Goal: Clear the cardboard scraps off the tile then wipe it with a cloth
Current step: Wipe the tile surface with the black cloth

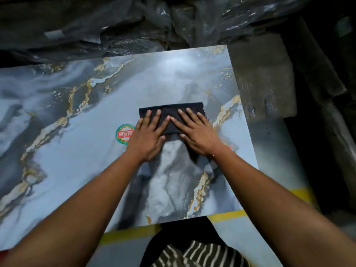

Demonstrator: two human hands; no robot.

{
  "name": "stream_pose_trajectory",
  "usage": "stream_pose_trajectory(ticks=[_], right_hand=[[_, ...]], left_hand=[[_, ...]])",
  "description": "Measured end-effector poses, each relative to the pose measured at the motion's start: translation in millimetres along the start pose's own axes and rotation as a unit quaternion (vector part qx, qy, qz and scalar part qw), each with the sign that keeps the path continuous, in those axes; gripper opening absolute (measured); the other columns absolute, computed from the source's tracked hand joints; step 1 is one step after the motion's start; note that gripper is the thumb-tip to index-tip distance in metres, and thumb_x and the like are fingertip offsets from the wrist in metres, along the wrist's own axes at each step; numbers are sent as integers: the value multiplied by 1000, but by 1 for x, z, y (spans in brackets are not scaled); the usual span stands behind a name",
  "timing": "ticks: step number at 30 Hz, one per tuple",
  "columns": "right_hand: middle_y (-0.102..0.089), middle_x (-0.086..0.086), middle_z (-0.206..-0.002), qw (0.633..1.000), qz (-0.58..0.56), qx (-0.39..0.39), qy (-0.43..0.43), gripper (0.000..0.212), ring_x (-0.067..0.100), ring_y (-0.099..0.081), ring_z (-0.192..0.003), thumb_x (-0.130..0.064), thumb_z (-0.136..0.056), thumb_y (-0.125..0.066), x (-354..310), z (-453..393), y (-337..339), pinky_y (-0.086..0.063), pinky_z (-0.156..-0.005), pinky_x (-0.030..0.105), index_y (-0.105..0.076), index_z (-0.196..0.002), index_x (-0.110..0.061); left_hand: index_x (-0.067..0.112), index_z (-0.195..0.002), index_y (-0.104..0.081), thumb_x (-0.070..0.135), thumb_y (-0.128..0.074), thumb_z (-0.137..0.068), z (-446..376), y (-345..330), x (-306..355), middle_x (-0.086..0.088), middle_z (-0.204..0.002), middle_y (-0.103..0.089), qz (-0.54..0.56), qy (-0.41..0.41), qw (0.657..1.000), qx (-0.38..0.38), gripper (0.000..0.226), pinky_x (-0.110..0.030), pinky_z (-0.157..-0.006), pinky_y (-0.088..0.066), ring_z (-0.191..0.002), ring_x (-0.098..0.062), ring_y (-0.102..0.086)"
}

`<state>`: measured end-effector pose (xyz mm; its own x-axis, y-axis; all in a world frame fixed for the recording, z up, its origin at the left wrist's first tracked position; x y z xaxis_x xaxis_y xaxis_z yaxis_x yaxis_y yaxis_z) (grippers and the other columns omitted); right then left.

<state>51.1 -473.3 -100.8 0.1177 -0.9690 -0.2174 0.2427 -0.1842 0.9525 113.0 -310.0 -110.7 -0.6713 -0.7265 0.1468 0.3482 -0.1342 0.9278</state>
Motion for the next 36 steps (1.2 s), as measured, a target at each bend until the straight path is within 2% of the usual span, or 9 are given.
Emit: stream_pose_trajectory(ticks=[4, 7, 10, 18, 23, 29, 33, 36], right_hand=[[-4, -3, -174, 1000, -15, -6, -2, 59, 23, 2, -161, -50, -110, -26, -39, 90, -23, -10, -129, 47, -6, -165, -40], [1, -4, -174, 1000, -12, -17, -13, 60, 22, 6, -161, -48, -111, -27, -64, 154, -38, -13, -128, 49, -2, -165, -39], [7, -6, -174, 999, -17, -40, -23, 61, 21, 11, -160, -49, -111, -26, -85, 207, -51, -11, -129, 48, 3, -164, -41], [5, -5, -174, 997, -7, -61, -42, 61, 21, 9, -160, -46, -111, -28, -109, 263, -61, -10, -126, 48, 2, -164, -40], [7, -7, -174, 997, -18, -57, -40, 61, 20, 11, -160, -46, -112, -28, -103, 258, -55, -8, -126, 46, 3, -164, -41], [6, -8, -174, 997, -39, -23, -61, 61, 17, 10, -160, -46, -111, -29, -66, 210, -45, -9, -127, 45, 2, -164, -44], [6, -9, -174, 998, -41, -16, -53, 60, 17, 13, -160, -50, -110, -24, -22, 153, -30, -6, -128, 45, 4, -163, -46], [3, -7, -174, 999, -33, -10, -41, 59, 19, 10, -160, -52, -109, -19, 14, 106, -16, -4, -129, 44, 2, -163, -45]], left_hand=[[35, -165, -7, 48, -25, -95, 86, -37, 44, -4, -173, -1, 7, 2, 1000, 3, 73, -52, -126, -13, -159, -34, 0], [35, -165, -7, 46, -33, -95, 143, -60, 79, -3, -173, 1, 22, -6, 1000, 12, 75, -50, -126, -10, -159, -32, 3], [38, -164, 2, 44, -38, -97, 189, -78, 108, 0, -173, 9, 40, -8, 999, 0, 78, -49, -126, -6, -159, -29, 11], [37, -164, -3, 44, -36, -96, 239, -94, 136, 0, -174, 4, 35, 1, 999, -23, 76, -47, -123, -8, -160, -29, 2], [35, -164, -12, 44, -37, -93, 230, -90, 136, -2, -173, -7, 39, -4, 999, -27, 77, -47, -121, -14, -159, -30, -8], [35, -164, -12, 45, -35, -94, 166, -73, 120, -2, -173, -7, 38, -11, 999, -1, 75, -47, -122, -12, -159, -30, -5], [41, -162, 6, 51, -11, -92, 97, -49, 102, 4, -170, 18, 35, -14, 999, -23, 73, -46, -128, -1, -157, -27, 19], [42, -162, 6, 52, -7, -90, 42, -23, 88, 3, -171, 16, 30, -9, 999, -7, 74, -49, -127, -5, -158, -28, 15]])
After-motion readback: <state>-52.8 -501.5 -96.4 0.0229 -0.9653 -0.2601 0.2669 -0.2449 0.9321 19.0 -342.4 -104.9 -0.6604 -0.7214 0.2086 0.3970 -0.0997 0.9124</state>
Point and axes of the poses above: each hand's wrist, its own z-axis away from the middle knuckle, its own y-axis out of the back of the hand, x = y × z, the point moved 8 cm from there along -z, towards the middle knuckle
